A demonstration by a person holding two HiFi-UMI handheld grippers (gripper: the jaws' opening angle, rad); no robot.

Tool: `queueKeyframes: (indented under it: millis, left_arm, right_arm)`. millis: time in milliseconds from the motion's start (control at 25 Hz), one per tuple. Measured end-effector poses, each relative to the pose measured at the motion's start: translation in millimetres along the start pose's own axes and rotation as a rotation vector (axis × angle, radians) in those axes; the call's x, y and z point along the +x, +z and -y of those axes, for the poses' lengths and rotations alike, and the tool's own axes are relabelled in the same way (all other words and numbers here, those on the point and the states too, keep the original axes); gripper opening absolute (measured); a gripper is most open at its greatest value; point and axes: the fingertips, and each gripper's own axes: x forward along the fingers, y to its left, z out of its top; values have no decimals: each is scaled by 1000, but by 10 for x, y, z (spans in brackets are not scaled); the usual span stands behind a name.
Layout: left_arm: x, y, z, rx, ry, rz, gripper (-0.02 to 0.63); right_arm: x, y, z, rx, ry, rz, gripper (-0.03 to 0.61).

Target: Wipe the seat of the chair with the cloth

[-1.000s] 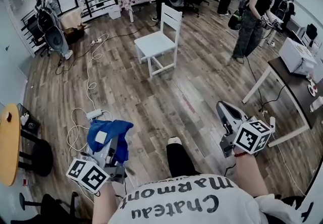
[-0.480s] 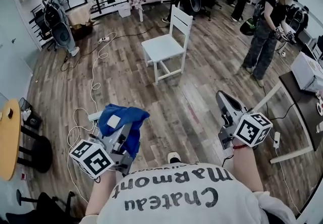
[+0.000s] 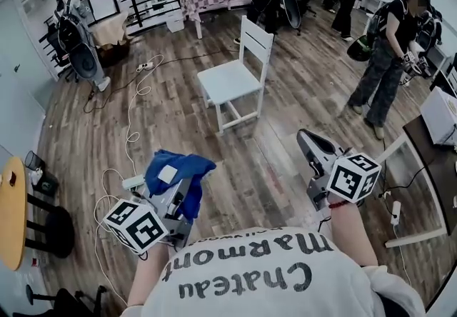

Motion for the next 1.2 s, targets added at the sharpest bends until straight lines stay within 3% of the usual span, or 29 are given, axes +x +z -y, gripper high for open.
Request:
queueKeyframes:
  millis: [240, 480, 760, 1000, 1200]
  left_arm:
    - [345, -55, -197, 3, 4, -25, 120]
    - [486, -12, -478, -55, 59, -27, 120]
    - [743, -23, -918, 0, 90, -98, 120]
    - [1250, 126, -1477, -46, 37, -122, 120]
    - [1727, 542, -2039, -82, -3, -102, 120]
  right_arm:
    - [388, -123, 215, 24, 43, -33, 15]
    - [691, -299, 376, 79, 60, -75, 15]
    - [1149, -423, 588, 115, 45, -106, 15]
    - [1746, -393, 862, 125, 2, -124, 15]
    - [2376, -178, 1045, 113, -30, -107, 15]
